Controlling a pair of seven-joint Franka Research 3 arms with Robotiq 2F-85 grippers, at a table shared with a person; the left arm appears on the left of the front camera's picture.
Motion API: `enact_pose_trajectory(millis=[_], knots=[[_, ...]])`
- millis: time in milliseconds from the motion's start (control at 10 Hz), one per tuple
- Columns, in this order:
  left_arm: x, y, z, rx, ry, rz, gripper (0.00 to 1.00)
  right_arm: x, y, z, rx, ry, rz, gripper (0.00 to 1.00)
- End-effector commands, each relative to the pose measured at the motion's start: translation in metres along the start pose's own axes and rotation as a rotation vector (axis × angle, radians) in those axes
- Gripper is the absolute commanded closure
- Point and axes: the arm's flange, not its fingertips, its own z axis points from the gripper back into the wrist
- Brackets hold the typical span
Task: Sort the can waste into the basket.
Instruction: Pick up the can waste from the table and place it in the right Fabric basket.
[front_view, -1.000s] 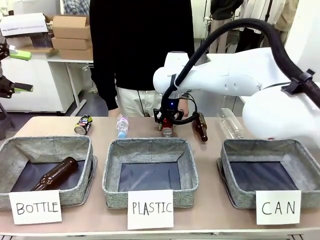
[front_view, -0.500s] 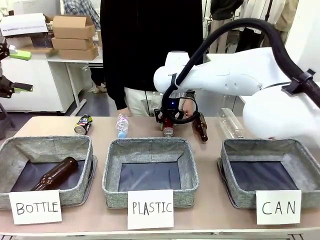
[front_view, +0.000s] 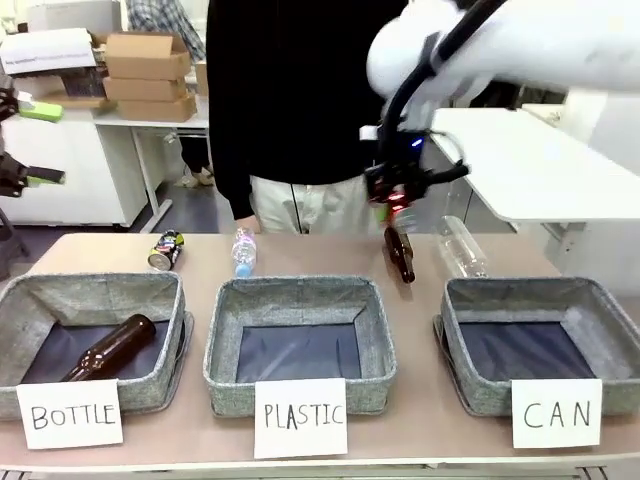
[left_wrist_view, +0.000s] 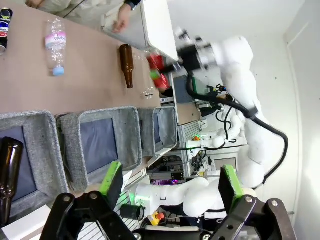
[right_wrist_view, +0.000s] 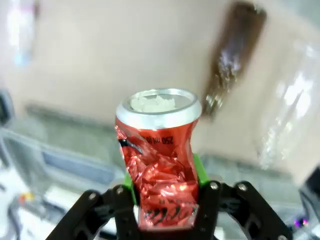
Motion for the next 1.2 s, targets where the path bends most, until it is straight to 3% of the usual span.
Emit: enact_pose_trajectory(millis=[0, 100, 300, 500, 800, 900, 1000, 1100], knots=[[0.000, 0.000, -0.001, -0.022, -0.005, -0.021, 0.00, -0.140, -0.060, -0.012, 0.028, 0.132, 0.070, 1.00], [0.000, 0.000, -0.001, -0.022, -0.005, -0.021, 0.00, -0.180, -0.081, -0.033, 0.033, 0.157, 0.157, 1.00], [0.000, 0.000, -0.001, -0.022, -0.005, -0.021, 0.00, -0.234, -0.117, -0.073, 0.186, 0.037, 0.212, 1.00], [0.000, 0.000, -0.001, -0.022, -0.005, -0.021, 0.00, -0.245, -0.126, -0.091, 0.252, 0.032, 0.209, 1.00], [0.000, 0.000, -0.001, -0.022, -0.005, -0.021, 0.00, -0.242, -0.128, -0.093, 0.253, 0.026, 0.202, 1.00], [0.000, 0.000, -0.001, -0.022, -0.005, -0.021, 0.00, -0.239, -0.131, -0.093, 0.260, 0.027, 0.192, 0.46], [0.000, 0.000, -0.001, -0.022, -0.005, -0.021, 0.00, -0.239, -0.131, -0.094, 0.254, 0.027, 0.188, 0.00], [0.000, 0.000, -0.001, -0.022, -0.005, -0.021, 0.00, -0.239, -0.131, -0.094, 0.252, 0.025, 0.178, 0.00]])
